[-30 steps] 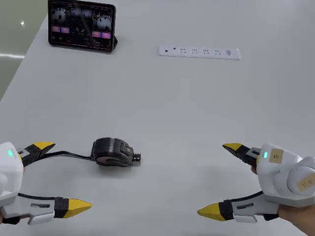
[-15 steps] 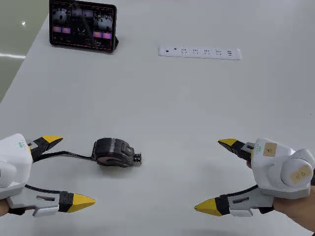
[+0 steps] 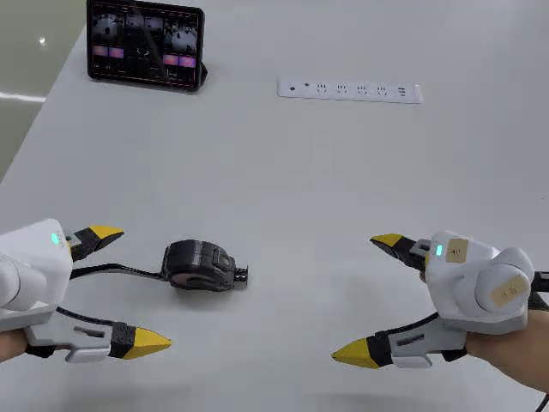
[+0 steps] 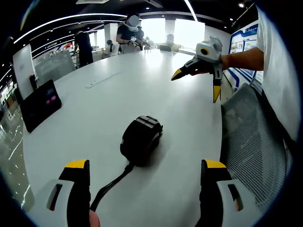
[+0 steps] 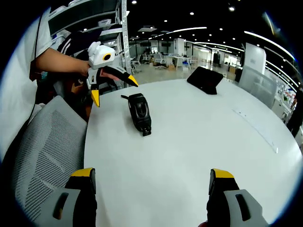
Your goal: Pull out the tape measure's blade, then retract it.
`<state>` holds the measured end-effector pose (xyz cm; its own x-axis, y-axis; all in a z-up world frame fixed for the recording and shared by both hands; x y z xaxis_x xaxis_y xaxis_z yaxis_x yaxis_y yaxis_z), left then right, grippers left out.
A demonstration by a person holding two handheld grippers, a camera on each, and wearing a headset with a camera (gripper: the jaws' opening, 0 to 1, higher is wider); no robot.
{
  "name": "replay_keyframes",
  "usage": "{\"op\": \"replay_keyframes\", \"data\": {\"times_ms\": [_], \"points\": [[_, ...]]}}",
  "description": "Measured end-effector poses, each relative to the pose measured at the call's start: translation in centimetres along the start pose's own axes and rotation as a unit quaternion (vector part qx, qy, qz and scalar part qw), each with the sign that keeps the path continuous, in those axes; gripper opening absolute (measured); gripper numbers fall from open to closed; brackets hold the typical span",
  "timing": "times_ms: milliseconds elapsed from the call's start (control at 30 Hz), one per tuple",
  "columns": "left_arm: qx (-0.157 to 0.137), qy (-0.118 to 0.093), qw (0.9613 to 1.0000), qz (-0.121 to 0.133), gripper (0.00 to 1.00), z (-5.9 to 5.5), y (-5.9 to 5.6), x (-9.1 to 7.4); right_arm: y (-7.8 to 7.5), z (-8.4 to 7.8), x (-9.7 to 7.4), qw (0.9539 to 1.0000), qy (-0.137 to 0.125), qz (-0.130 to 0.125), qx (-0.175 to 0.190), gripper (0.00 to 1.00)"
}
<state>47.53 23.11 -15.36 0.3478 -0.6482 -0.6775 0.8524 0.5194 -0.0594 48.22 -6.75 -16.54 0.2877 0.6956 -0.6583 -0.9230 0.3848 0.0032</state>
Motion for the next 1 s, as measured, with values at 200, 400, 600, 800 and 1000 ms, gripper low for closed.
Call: {"op": "replay_keyframes", "data": {"times_ms": [200,400,600,800,1000], "points": [[0.010,0.006,0.9999,-0.008,0.92,0.3,0.4,0.3,-0.1,0.1,0.3,1.0000,0.002,0.005,-0.004,0.99],[0.023,0.014,0.9996,-0.011,0.89,0.6,0.8,0.6,-0.3,0.4,0.7,0.9999,0.006,0.011,-0.011,0.99],[0.030,0.021,0.9992,-0.014,0.85,0.9,1.2,0.9,-0.4,0.8,1.0,0.9997,0.006,0.015,-0.018,0.99],[0.038,0.030,0.9986,-0.021,0.81,1.0,1.3,1.3,-0.5,1.2,1.4,0.9995,0.005,0.019,-0.024,0.99],[0.043,0.038,0.9981,-0.023,0.78,1.1,1.6,1.6,-0.6,1.3,1.6,0.9993,0.006,0.024,-0.029,0.96]]}}
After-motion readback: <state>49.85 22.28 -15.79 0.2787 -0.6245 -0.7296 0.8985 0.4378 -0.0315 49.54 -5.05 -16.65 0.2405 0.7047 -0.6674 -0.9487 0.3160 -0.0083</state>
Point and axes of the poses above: the centre of the closed fingertips' face, and the gripper's own axes: x roughly forward along the fingers, y roughly to its left, z roughly out of its top, the point moved 6 cm from there along -x, roughly backward along the fingers, and after that the axes turned 4 degrees about -z, right-handed, at the moved point
